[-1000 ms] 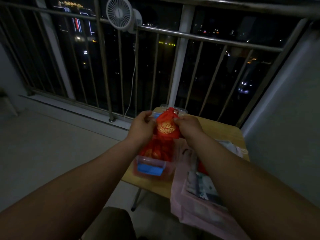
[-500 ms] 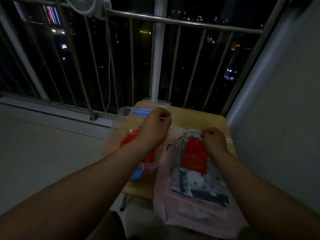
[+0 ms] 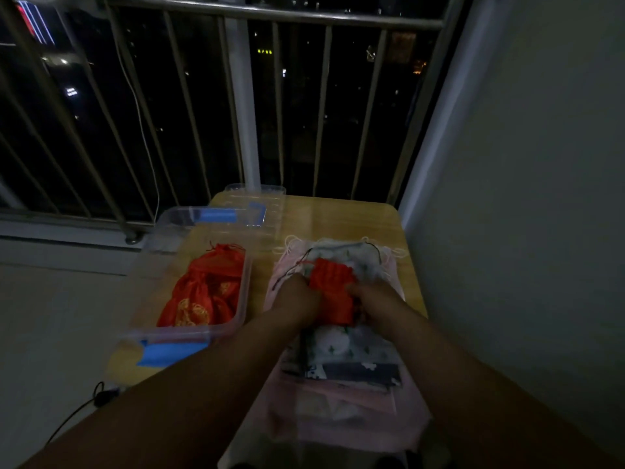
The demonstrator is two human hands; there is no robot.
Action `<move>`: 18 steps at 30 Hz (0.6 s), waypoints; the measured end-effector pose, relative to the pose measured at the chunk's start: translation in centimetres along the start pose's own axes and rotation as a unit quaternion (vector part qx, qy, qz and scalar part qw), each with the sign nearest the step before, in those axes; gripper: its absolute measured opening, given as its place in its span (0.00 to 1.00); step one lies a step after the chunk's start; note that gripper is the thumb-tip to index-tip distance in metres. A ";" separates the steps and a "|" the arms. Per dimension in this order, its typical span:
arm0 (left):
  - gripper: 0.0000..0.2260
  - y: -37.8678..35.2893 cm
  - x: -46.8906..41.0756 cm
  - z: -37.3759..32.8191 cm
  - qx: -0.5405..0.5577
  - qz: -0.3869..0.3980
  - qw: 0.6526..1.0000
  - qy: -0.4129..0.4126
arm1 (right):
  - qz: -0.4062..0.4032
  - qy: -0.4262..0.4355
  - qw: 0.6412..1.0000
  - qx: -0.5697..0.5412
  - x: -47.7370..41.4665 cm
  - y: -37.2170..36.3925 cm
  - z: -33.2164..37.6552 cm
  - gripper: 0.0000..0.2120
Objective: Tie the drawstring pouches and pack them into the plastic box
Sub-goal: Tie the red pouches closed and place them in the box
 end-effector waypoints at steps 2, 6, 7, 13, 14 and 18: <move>0.02 -0.1 -0.7 0.4 0.044 -0.001 0.999 -0.006 | -0.001 0.018 1.000 -0.013 0.1 -0.1 0.1 0.04; 0.04 0.2 -0.3 -0.2 0.103 -0.004 0.994 -0.020 | 0.026 0.060 0.993 -0.096 0.6 -0.3 0.4 0.08; 0.09 0.2 0.0 -0.3 0.137 -0.001 0.990 -0.025 | 0.034 0.073 0.990 -0.120 0.9 -0.3 0.4 0.10; 0.09 -0.7 2.5 -1.1 0.324 0.021 0.944 -0.056 | 0.095 0.112 0.975 -0.165 4.0 -1.2 0.5 0.12; 0.08 -1.0 3.0 -1.2 0.333 0.025 0.941 -0.062 | 0.090 0.112 0.974 -0.177 4.4 -1.3 0.4 0.12; 0.07 -2.5 4.9 -1.0 0.333 0.043 0.939 -0.067 | 0.055 0.119 0.964 -0.232 5.7 -1.4 0.2 0.13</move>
Point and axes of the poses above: each hand's wrist, its own x-axis away from the middle knuckle, its own y-axis out of the back of the hand, z = x × y, the point moved 7 cm from there along -x, towards the middle knuckle, and after that the axes turned 14 degrees about z, right-handed, at the moved point
